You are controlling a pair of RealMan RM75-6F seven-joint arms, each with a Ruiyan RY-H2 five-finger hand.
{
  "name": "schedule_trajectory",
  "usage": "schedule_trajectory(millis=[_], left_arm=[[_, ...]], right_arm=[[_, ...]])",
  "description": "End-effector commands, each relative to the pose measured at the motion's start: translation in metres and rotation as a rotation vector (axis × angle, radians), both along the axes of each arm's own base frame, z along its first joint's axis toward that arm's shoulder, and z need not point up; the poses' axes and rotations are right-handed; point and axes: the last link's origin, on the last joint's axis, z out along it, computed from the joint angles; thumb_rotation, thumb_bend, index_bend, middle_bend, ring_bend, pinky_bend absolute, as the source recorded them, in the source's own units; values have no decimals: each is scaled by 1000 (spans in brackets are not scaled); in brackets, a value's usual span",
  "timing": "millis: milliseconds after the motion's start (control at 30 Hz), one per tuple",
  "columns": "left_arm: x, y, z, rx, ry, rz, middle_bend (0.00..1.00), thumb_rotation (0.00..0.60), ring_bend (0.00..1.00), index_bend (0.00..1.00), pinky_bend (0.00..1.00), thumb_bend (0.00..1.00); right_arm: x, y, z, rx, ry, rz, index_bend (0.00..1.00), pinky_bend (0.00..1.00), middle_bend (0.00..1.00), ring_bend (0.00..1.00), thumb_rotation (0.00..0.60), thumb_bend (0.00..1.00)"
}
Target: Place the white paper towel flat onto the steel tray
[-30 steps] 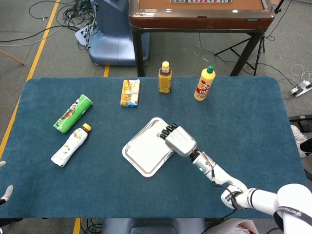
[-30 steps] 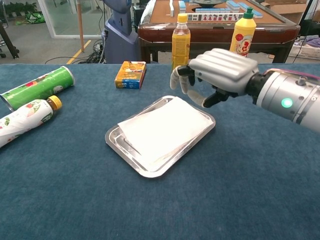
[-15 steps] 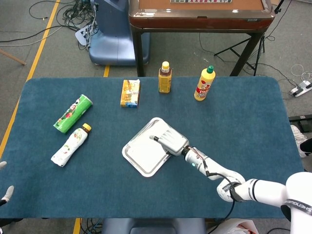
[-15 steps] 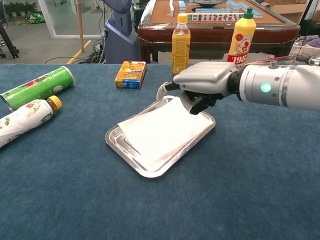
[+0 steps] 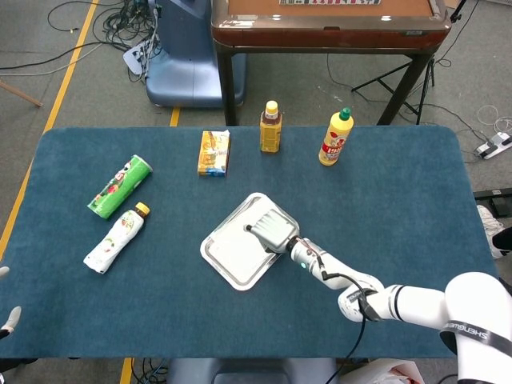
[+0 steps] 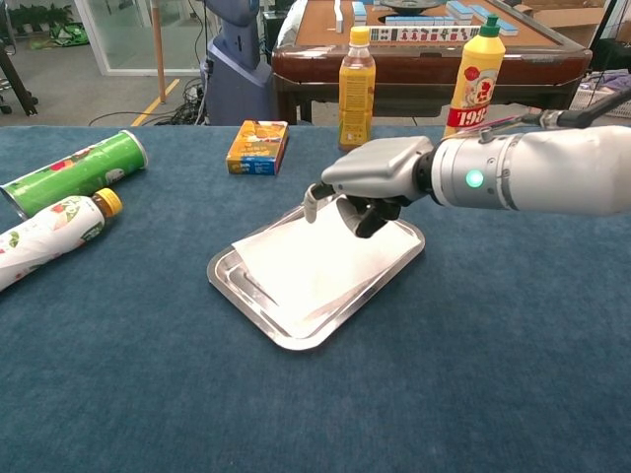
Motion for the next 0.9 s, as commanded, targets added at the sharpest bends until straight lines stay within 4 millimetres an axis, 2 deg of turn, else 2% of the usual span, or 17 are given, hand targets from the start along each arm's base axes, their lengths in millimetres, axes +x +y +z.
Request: schedule_trajectory(millis=[33, 467, 900], left_arm=[[-1, -1, 1, 2, 2, 4, 142, 600, 142, 218, 0, 274], [-4, -3, 3, 15, 0, 17, 142, 600, 141, 218, 0, 274], [-7, -5, 4, 20, 0, 25, 142, 600, 141, 218, 0, 274]], right_arm=[[1, -4, -9, 3, 11, -12, 261, 1000, 1000, 1000, 467, 1000], [3, -17, -38, -1, 48, -21, 261, 1000, 1000, 1000, 463, 1000], [7, -18, -50, 8, 51, -5, 261, 1000, 1000, 1000, 465, 1000]])
